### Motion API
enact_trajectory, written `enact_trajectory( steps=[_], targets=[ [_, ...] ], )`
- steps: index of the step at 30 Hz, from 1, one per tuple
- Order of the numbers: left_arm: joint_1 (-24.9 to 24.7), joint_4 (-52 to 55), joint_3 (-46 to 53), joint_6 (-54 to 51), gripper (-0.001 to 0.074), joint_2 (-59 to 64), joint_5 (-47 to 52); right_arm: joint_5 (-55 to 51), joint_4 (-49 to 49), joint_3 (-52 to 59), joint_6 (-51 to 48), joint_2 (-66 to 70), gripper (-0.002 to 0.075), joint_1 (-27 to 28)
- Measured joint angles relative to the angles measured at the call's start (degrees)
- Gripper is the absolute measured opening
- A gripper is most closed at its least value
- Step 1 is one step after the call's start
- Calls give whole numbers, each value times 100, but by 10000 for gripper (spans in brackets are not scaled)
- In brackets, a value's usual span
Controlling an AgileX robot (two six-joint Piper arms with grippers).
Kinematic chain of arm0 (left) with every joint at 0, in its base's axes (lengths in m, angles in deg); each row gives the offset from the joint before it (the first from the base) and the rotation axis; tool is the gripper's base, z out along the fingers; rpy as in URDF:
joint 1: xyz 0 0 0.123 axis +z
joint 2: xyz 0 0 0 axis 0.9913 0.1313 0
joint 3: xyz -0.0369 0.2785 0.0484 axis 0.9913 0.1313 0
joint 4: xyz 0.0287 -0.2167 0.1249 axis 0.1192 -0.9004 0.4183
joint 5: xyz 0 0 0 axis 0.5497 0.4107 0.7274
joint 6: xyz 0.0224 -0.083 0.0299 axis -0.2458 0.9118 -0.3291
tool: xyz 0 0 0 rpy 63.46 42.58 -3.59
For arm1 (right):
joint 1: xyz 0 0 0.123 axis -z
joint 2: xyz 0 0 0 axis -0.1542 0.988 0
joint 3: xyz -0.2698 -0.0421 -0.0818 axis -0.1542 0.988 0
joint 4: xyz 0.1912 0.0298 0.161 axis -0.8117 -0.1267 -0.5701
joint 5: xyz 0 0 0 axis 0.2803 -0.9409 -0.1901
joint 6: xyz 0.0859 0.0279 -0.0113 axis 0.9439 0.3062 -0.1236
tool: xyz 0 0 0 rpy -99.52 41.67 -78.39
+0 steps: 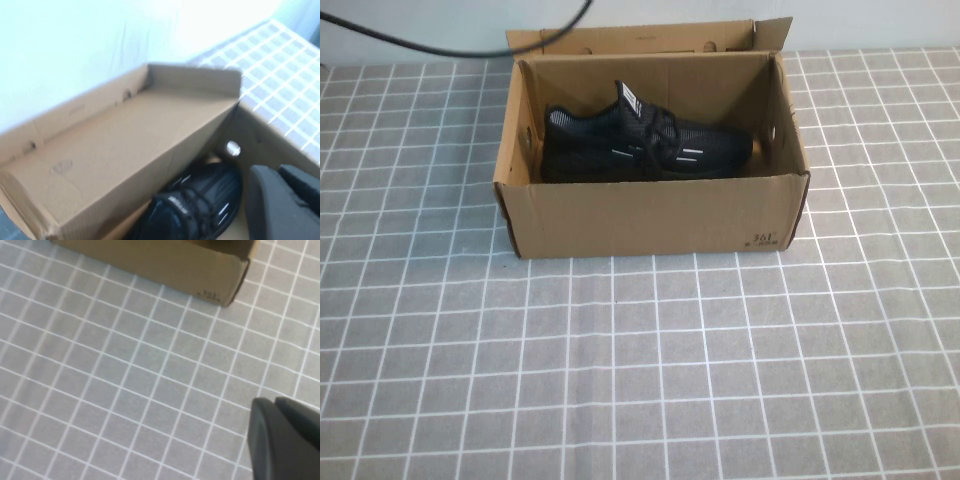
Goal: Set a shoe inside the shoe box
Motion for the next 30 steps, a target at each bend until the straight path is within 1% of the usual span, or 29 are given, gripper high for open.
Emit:
enact_trajectory(
  steps=[6, 12, 15, 18, 21, 24, 27, 30],
  targets=[
    [0, -20, -12, 102, 0, -533, 164, 0, -232, 0, 0, -802, -16, 0],
    [0, 194, -38, 600, 0, -970, 598, 0, -565, 44, 0, -1754, -16, 0],
    [0, 545, 33, 860, -1, -1326, 792, -12, -778, 348, 0, -2324, -16, 0],
    [0, 982, 369, 1004, -1, -1854, 804, -38, -886, 868, 0, -2948, -16, 0],
    [0, 1387, 1052, 1047, -1, -2577, 622, -64, -978, 1421, 0, -3640, -16, 0],
    [0, 1697, 2025, 1060, -1, -3522, 208, -85, -1015, 1936, 0, -4282, -16, 0],
    [0, 1830, 3292, 1030, -1, -4540, -365, -85, -1058, 2390, 0, -4882, -16, 0],
    [0, 1831, 4722, 933, -1, -5684, -1079, 262, -1117, 2856, 0, -5451, -16, 0]
  ],
)
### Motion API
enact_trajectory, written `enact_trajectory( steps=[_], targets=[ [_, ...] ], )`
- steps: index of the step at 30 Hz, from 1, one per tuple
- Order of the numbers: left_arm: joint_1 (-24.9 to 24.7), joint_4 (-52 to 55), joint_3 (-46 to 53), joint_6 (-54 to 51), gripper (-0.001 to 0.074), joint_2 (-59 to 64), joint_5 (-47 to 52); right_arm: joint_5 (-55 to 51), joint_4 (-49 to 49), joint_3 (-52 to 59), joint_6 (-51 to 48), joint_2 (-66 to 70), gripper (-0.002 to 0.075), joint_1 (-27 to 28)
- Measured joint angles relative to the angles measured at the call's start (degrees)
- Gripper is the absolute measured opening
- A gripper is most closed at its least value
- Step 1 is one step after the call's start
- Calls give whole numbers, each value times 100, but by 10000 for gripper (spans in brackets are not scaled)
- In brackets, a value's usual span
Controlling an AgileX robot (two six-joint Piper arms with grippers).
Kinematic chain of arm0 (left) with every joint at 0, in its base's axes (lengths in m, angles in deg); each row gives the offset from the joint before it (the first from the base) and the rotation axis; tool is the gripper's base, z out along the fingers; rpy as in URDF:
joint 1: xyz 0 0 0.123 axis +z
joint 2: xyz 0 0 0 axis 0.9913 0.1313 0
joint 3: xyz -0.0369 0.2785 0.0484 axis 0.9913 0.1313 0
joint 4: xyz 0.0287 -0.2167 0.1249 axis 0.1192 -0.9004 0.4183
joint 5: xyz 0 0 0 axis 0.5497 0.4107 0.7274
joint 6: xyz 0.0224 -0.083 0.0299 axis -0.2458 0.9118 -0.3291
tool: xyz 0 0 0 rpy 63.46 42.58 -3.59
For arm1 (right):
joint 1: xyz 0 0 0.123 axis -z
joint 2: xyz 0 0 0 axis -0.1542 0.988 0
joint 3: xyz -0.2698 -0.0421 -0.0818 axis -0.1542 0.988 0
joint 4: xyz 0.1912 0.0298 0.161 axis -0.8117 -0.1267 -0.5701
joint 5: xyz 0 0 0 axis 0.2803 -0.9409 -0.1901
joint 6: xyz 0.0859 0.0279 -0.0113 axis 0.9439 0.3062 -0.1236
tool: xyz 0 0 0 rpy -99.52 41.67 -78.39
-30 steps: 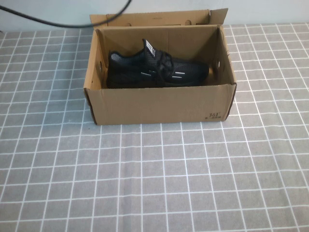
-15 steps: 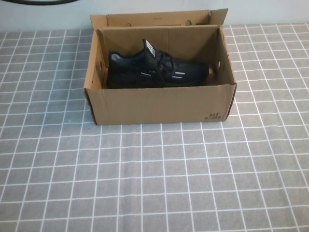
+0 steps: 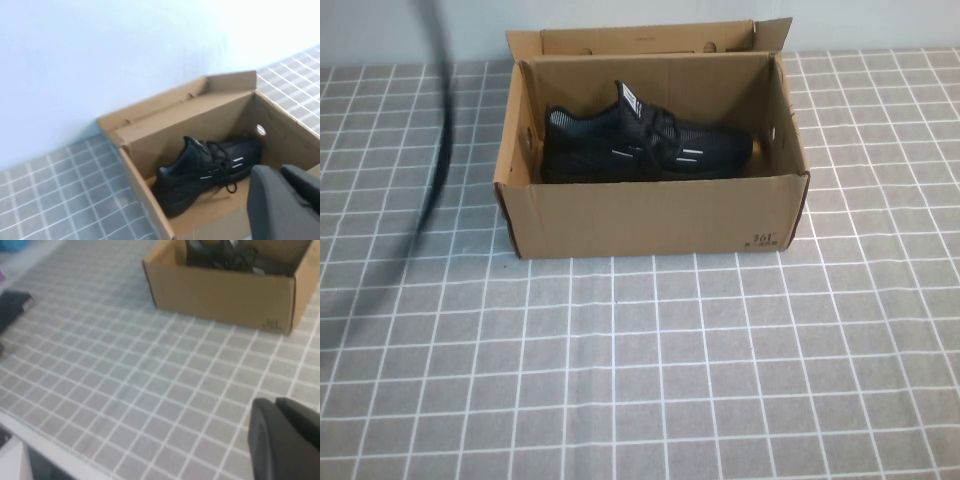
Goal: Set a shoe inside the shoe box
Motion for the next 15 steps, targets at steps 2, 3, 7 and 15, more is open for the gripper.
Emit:
enact_trajectory(
  steps=[2, 3, 7, 15],
  targets=[
    [0, 0, 1044, -41, -1, -851, -570, 380, -63, 313, -71, -308, -16, 0],
    [0, 0, 1555, -54, -1, -1262, -862, 548, -83, 467, -84, -415, -16, 0],
    [0, 0, 3396, -75, -1, -2723, -1833, 1473, -282, 1052, -292, -769, -16, 0],
    [0, -43, 5679, -79, -1, -4602, -2647, 3705, -1133, 2340, -1059, -811, -16, 0]
  ],
)
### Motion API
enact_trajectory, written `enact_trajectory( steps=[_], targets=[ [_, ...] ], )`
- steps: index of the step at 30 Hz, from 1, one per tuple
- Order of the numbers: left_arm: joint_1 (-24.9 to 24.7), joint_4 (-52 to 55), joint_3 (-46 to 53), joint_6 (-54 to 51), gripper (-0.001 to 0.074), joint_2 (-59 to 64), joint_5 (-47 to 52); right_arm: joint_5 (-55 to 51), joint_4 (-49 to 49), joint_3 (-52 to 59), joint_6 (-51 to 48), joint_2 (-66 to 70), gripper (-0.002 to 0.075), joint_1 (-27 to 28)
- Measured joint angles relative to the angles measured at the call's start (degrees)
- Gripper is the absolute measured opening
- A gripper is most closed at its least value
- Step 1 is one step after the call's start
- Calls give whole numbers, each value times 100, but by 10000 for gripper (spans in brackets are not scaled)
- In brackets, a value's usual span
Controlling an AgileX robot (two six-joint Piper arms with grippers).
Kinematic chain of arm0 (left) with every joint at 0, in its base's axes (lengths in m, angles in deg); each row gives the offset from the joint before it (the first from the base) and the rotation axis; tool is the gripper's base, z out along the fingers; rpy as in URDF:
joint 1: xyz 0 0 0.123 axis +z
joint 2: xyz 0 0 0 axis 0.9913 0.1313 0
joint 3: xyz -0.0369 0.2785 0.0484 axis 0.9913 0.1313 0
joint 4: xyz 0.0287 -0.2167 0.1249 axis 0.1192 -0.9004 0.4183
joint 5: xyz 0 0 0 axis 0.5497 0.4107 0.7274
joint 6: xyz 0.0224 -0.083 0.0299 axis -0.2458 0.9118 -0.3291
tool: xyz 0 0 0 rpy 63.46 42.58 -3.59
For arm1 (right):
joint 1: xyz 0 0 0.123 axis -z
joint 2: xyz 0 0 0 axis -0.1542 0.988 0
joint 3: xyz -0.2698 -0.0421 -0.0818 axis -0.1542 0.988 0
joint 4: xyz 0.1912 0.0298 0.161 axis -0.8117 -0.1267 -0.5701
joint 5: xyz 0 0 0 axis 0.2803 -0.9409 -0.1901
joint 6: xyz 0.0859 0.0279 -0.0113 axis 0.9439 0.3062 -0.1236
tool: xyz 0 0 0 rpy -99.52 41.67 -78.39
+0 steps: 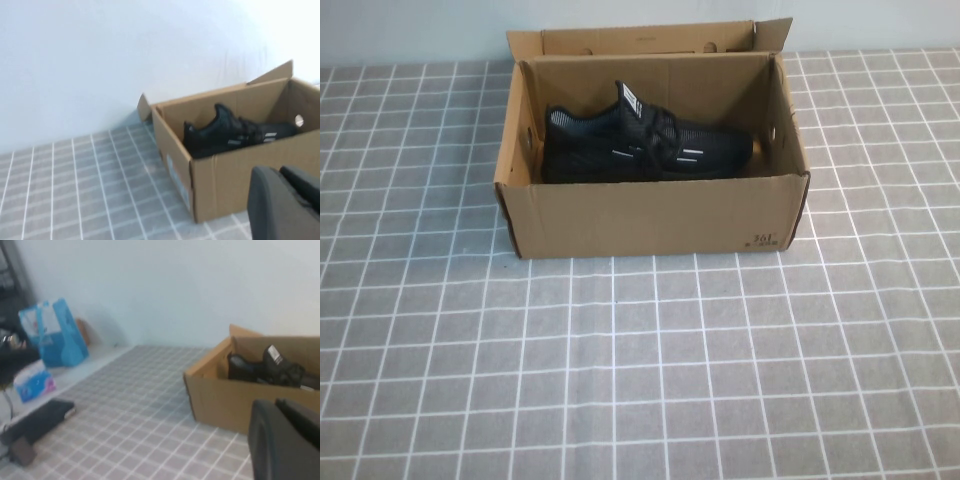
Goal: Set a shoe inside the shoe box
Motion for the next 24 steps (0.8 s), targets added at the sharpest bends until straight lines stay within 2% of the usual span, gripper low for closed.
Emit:
enact_trajectory(
  steps=[7, 10, 15, 24],
  targets=[
    [0, -50, 1556, 0, -1, -476, -783, 2210, -228, 1385, -46, 11, -16, 0],
    [0, -151, 2136, 0, -1, -476, -1118, 2797, -255, 1831, -46, 11, -16, 0],
    [0, -433, 2813, 0, -1, -476, -1561, 3062, -263, 2188, -46, 11, -16, 0],
    [0, -732, 2864, 0, -1, -476, -1039, 3049, -277, 2487, -46, 19, -16, 0]
  ],
)
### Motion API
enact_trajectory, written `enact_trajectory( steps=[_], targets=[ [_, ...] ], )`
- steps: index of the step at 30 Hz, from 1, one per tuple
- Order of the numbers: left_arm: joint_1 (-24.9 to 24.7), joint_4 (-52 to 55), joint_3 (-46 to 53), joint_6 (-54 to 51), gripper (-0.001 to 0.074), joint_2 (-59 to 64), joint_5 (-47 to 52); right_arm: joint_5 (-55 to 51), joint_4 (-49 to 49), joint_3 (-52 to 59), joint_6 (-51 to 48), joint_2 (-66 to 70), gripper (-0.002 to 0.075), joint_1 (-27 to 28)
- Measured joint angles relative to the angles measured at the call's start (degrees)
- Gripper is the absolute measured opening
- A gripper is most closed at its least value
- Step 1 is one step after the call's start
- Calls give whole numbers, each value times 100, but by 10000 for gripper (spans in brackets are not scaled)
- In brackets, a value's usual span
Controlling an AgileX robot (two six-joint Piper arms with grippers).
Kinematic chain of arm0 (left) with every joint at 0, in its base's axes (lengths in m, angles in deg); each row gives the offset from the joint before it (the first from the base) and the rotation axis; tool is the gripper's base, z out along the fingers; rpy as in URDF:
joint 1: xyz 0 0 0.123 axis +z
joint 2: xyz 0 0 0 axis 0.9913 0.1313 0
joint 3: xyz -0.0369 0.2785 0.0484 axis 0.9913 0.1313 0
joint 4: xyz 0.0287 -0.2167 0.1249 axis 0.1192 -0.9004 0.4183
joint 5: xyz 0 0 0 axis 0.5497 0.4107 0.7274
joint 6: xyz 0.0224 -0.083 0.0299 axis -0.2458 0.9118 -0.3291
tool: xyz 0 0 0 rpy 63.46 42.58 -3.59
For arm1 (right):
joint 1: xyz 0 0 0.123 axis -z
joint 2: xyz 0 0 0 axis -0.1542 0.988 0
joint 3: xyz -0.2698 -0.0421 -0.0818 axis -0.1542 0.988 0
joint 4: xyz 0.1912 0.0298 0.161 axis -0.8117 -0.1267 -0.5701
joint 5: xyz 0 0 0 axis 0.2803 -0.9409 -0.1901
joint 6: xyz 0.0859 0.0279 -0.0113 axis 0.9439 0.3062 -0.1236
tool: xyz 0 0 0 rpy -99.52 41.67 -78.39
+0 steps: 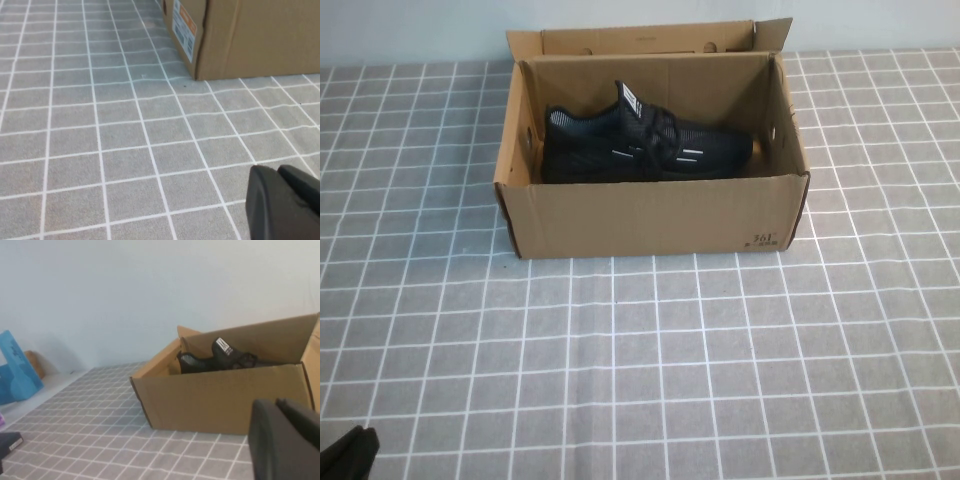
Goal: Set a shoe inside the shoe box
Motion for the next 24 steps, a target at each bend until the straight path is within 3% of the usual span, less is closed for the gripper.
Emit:
enact_trajectory(
  steps=[10, 13, 20, 24],
  targets=[
    [0, -14, 0, 0, -1, 0, 40, -364, 25, 213, -14, 0, -16, 0],
    [0, -14, 0, 0, -1, 0, 40, -323, 431, 213, -224, 0, -16, 75],
    [0, -14, 0, -10, -1, 0, 40, -373, 738, 213, -452, 0, -16, 1781],
    [0, -14, 0, -10, -1, 0, 40, -905, 739, 223, -470, 0, -16, 2628]
  ],
)
